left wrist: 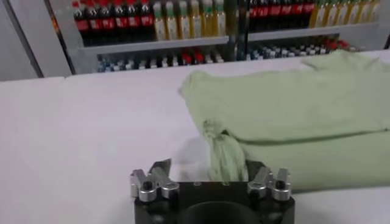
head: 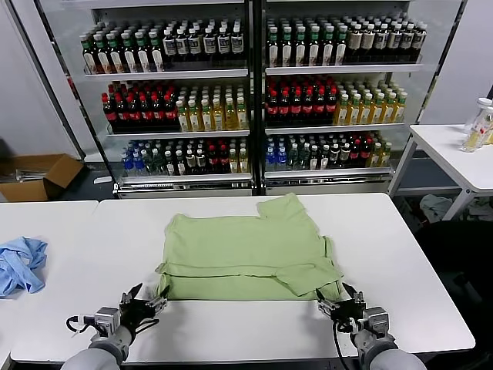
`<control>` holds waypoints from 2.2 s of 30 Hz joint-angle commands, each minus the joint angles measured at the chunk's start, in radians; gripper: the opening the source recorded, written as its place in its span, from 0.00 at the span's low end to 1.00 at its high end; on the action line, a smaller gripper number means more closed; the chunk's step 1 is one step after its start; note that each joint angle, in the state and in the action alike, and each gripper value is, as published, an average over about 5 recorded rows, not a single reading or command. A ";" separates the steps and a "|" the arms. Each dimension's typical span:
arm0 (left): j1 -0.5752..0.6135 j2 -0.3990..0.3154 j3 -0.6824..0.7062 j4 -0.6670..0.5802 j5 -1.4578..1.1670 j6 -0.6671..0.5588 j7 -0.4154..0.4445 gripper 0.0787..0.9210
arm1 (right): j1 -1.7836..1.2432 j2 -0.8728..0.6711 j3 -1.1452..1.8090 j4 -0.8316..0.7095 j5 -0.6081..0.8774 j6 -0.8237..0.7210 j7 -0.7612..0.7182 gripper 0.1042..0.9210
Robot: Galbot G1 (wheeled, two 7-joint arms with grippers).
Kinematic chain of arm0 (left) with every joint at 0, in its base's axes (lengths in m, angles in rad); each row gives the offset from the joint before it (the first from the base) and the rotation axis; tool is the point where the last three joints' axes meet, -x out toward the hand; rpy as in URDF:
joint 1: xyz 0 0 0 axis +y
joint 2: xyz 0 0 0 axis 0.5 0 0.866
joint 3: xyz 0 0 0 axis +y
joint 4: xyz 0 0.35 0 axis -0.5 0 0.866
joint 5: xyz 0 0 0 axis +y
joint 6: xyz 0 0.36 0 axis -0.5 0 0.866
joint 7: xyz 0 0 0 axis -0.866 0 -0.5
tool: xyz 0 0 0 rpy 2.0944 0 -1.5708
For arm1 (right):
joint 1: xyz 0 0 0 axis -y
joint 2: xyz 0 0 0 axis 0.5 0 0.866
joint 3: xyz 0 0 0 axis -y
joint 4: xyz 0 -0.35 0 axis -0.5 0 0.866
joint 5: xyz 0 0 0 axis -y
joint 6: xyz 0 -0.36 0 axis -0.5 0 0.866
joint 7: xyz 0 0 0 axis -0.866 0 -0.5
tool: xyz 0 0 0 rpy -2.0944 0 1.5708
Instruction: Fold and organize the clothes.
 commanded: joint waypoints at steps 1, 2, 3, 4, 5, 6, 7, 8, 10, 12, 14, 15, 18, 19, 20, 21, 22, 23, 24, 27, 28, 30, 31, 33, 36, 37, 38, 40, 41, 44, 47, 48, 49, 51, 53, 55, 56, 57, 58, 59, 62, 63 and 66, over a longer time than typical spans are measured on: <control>0.019 -0.010 0.004 -0.002 0.005 0.035 -0.022 0.59 | -0.005 0.006 -0.003 -0.024 0.022 0.001 0.001 0.53; 0.016 -0.010 0.004 0.001 0.005 0.035 -0.021 0.56 | -0.003 0.007 -0.003 -0.029 0.025 0.001 0.000 0.49; 0.014 -0.011 0.004 0.004 0.005 0.035 -0.020 0.52 | -0.001 0.008 -0.003 -0.034 0.028 0.002 0.000 0.46; 0.011 -0.012 0.004 0.006 0.006 0.036 -0.019 0.49 | 0.001 0.009 -0.004 -0.040 0.031 0.003 -0.001 0.42; 0.009 -0.013 0.005 0.008 0.006 0.036 -0.018 0.46 | 0.002 0.010 -0.004 -0.045 0.036 0.004 -0.003 0.39; 0.008 -0.014 0.005 0.008 0.007 0.036 -0.015 0.42 | 0.003 0.011 -0.003 -0.049 0.042 0.005 -0.004 0.36; 0.008 -0.014 0.006 0.007 0.008 0.037 -0.012 0.39 | 0.002 0.011 -0.002 -0.050 0.050 0.006 -0.006 0.31; 0.010 -0.015 0.006 0.003 0.009 0.037 -0.010 0.35 | -0.001 0.010 0.001 -0.046 0.059 0.006 -0.007 0.28; 0.022 -0.015 0.004 -0.016 0.010 0.038 -0.006 0.27 | -0.018 0.006 0.011 -0.024 0.075 0.003 -0.009 0.21; 0.053 -0.010 -0.007 -0.065 0.009 0.038 -0.005 0.20 | -0.058 -0.008 0.032 0.022 0.087 -0.001 -0.012 0.14; 0.109 0.001 -0.027 -0.138 0.008 0.038 -0.007 0.14 | -0.120 -0.028 0.066 0.089 0.095 -0.004 -0.017 0.07; 0.145 0.008 -0.039 -0.180 0.008 0.037 -0.007 0.11 | -0.157 -0.037 0.086 0.127 0.097 -0.005 -0.019 0.05; 0.262 0.026 -0.072 -0.276 0.012 0.031 -0.011 0.03 | -0.256 -0.048 0.140 0.220 0.096 -0.006 -0.023 0.01; 0.298 0.031 -0.081 -0.297 0.016 0.028 -0.013 0.02 | -0.280 -0.048 0.149 0.241 0.094 -0.007 -0.022 0.01; 0.330 0.035 -0.090 -0.314 0.021 0.026 -0.016 0.01 | -0.304 -0.047 0.158 0.258 0.091 -0.007 -0.020 0.01; 0.360 0.038 -0.100 -0.328 0.027 0.024 -0.019 0.01 | -0.329 -0.046 0.167 0.277 0.085 -0.007 -0.019 0.01; 0.384 0.041 -0.112 -0.338 0.033 0.023 -0.021 0.01 | -0.348 -0.046 0.173 0.290 0.079 -0.006 -0.018 0.01; 0.406 0.044 -0.125 -0.344 0.038 0.022 -0.022 0.01 | -0.365 -0.047 0.178 0.302 0.073 -0.004 -0.018 0.01; 0.425 0.046 -0.140 -0.348 0.041 0.022 -0.023 0.01 | -0.380 -0.048 0.183 0.311 0.066 -0.001 -0.019 0.01; 0.461 0.049 -0.169 -0.348 0.062 0.031 -0.037 0.01 | -0.393 -0.047 0.178 0.308 0.023 0.003 -0.013 0.01; 0.467 0.048 -0.169 -0.348 0.074 0.037 -0.046 0.01 | -0.391 -0.045 0.170 0.301 -0.011 0.005 -0.013 0.01; 0.474 0.041 -0.158 -0.354 0.100 0.049 -0.059 0.01 | -0.387 -0.040 0.154 0.295 -0.075 0.007 -0.012 0.02; 0.476 0.037 -0.153 -0.361 0.109 0.052 -0.061 0.01 | -0.388 -0.039 0.153 0.300 -0.098 0.009 -0.017 0.04; 0.477 0.028 -0.153 -0.388 0.115 0.052 -0.057 0.04 | -0.391 -0.044 0.162 0.333 -0.102 0.008 -0.022 0.10; 0.453 0.021 -0.169 -0.462 0.078 0.045 -0.087 0.12 | -0.370 -0.061 0.202 0.411 -0.055 -0.008 -0.021 0.20; 0.423 0.017 -0.173 -0.488 0.048 0.042 -0.102 0.16 | -0.340 -0.065 0.211 0.432 -0.032 -0.021 -0.018 0.25; 0.383 0.012 -0.173 -0.509 0.018 0.039 -0.113 0.19 | -0.293 -0.067 0.211 0.442 -0.010 -0.039 -0.015 0.28; 0.273 0.010 -0.161 -0.508 -0.024 0.033 -0.103 0.26 | -0.157 -0.069 0.186 0.419 0.027 -0.071 -0.004 0.35; 0.213 0.016 -0.150 -0.481 -0.030 0.032 -0.084 0.29 | -0.069 -0.068 0.160 0.383 0.040 -0.081 0.003 0.38; 0.049 0.063 -0.110 -0.318 -0.038 0.031 -0.024 0.40 | 0.204 -0.066 0.056 0.207 0.092 -0.089 0.026 0.48; -0.088 0.114 -0.079 -0.117 -0.071 0.027 0.009 0.50 | 0.433 -0.046 -0.054 0.015 0.143 -0.090 0.044 0.57; -0.128 0.127 -0.073 -0.058 -0.083 0.025 0.020 0.53 | 0.500 -0.035 -0.087 -0.048 0.154 -0.090 0.047 0.62; -0.163 0.139 -0.068 -0.008 -0.095 0.023 0.031 0.57 | 0.553 -0.024 -0.115 -0.100 0.159 -0.090 0.049 0.65; -0.222 0.158 -0.059 0.065 -0.115 0.021 0.052 0.63 | 0.640 -0.001 -0.163 -0.197 0.162 -0.089 0.050 0.72; -0.269 0.176 -0.049 0.119 -0.131 0.022 0.076 0.71 | 0.702 0.022 -0.206 -0.279 0.160 -0.089 0.045 0.79; -0.313 0.191 -0.032 0.167 -0.142 0.022 0.101 0.78 | 0.761 0.048 -0.244 -0.358 0.159 -0.089 0.039 0.84; -0.334 0.197 -0.021 0.188 -0.147 0.022 0.111 0.81 | 0.787 0.061 -0.258 -0.391 0.158 -0.089 0.036 0.86; -0.360 0.203 -0.007 0.214 -0.150 0.022 0.119 0.83 | 0.818 0.077 -0.274 -0.430 0.157 -0.088 0.033 0.87; -0.391 0.206 0.009 0.242 -0.153 0.021 0.126 0.85 | 0.852 0.096 -0.289 -0.477 0.154 -0.088 0.030 0.87; -0.421 0.208 0.027 0.273 -0.153 0.019 0.132 0.87 | 0.884 0.114 -0.302 -0.526 0.150 -0.088 0.026 0.88; -0.503 0.211 0.083 0.377 -0.152 -0.007 0.168 0.88 | 0.973 0.178 -0.333 -0.679 0.126 -0.087 0.012 0.88; -0.523 0.211 0.100 0.409 -0.150 -0.018 0.182 0.88 | 0.991 0.197 -0.339 -0.719 0.114 -0.087 0.007 0.88; -0.573 0.205 0.137 0.490 -0.145 -0.038 0.215 0.88 | 1.033 0.250 -0.350 -0.839 0.069 -0.084 -0.011 0.88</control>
